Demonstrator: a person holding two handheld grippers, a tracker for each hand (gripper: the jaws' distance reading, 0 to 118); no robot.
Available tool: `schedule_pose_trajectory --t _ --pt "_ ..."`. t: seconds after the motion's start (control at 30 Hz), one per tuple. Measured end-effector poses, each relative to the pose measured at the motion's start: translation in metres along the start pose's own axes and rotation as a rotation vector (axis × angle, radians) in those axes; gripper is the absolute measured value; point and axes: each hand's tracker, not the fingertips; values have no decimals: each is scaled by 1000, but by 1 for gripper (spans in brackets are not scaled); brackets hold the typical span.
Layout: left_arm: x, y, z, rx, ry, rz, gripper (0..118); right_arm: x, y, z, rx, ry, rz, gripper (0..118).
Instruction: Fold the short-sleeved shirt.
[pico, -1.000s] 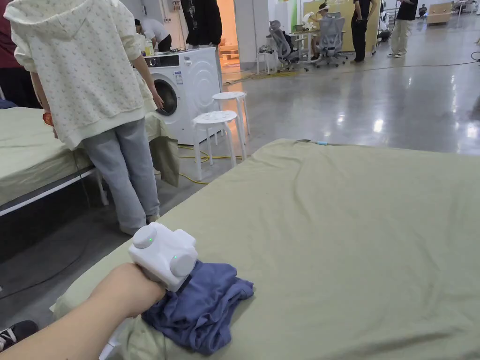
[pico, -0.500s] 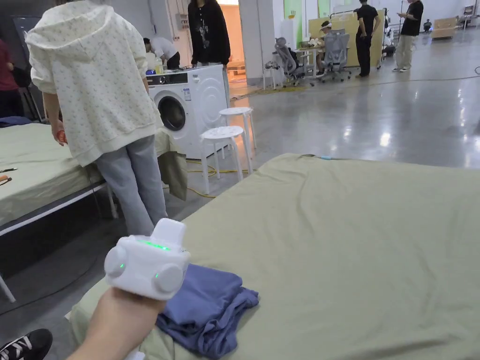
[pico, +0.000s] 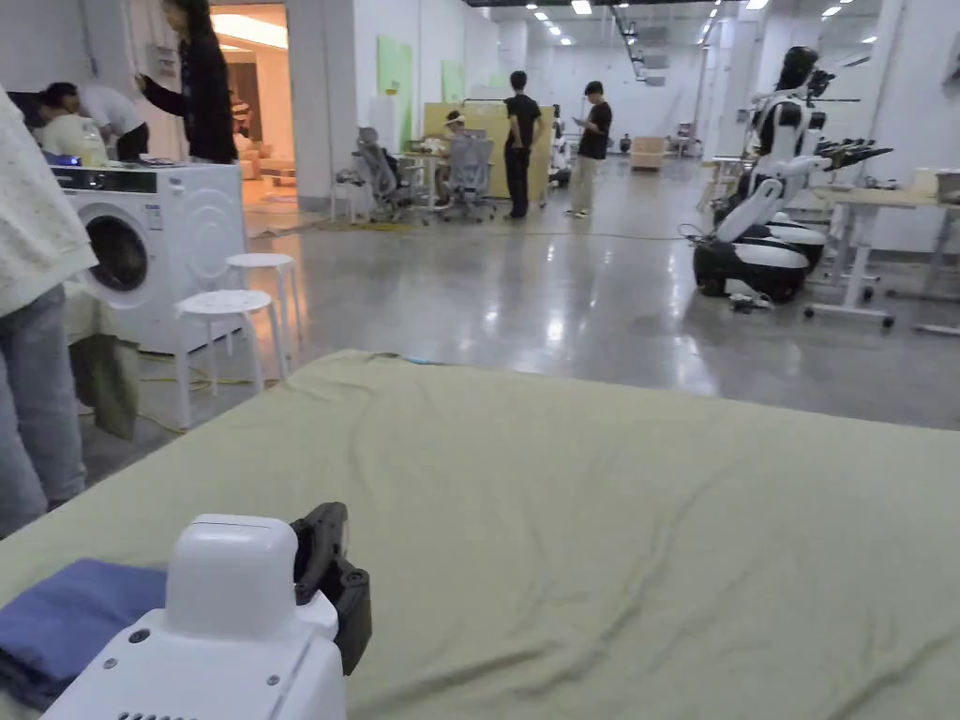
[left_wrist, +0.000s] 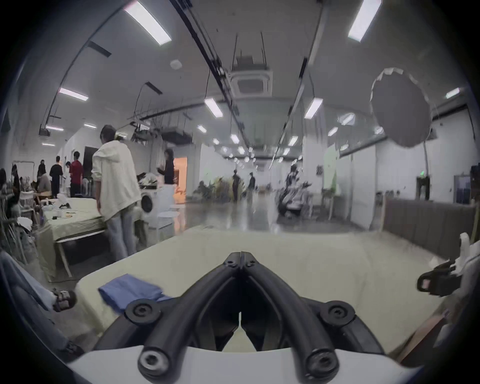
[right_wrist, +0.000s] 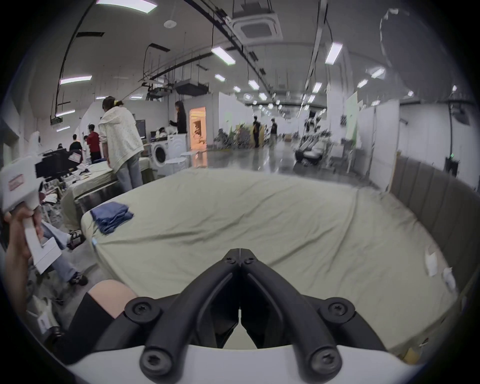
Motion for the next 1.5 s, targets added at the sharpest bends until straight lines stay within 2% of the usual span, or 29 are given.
schedule_pose_trajectory --t 0.1,0.17,0.33,0.43,0.57,1.0,1.03,1.1,1.13,1.17,1.2,1.23,1.27,1.3,1.5 --pt "53 -3 1 -26 -66 -40 0 16 6 19 61 -61 14 2" --pt "79 -4 8 -23 -134 16 0 25 6 32 84 -105 0 2" --pt "126 -8 27 -37 -167 -23 0 45 -4 63 113 -194 -11 2" --pt "132 -5 40 -46 -180 -11 0 50 -15 77 119 -248 10 2" --pt "133 -3 61 -9 -149 -25 0 52 -27 90 122 -272 -17 2" --pt "121 -28 100 -67 -135 -62 1 29 -33 121 162 -338 42 3" --pt "120 -27 101 -63 -137 -61 10 28 -33 122 164 -341 41 6" --pt "120 -25 102 -58 -149 -62 21 27 -33 124 172 -354 39 20" --pt "119 -24 104 -57 -152 -61 30 27 -33 124 174 -359 37 39" --pt "119 -23 105 -54 -153 -60 45 27 -34 125 174 -363 36 61" --pt "119 -23 105 -49 -154 -59 74 27 -34 124 172 -366 34 83" --pt "118 -22 106 -46 -155 -56 113 26 -36 122 165 -374 34 103" --pt "118 -22 106 -53 -152 -56 118 26 -37 122 164 -379 34 110" --pt "117 -23 105 -53 -154 -55 118 26 -40 123 171 -386 36 117" --pt "114 -18 104 -32 -115 -65 118 28 -42 123 177 -389 7 118"
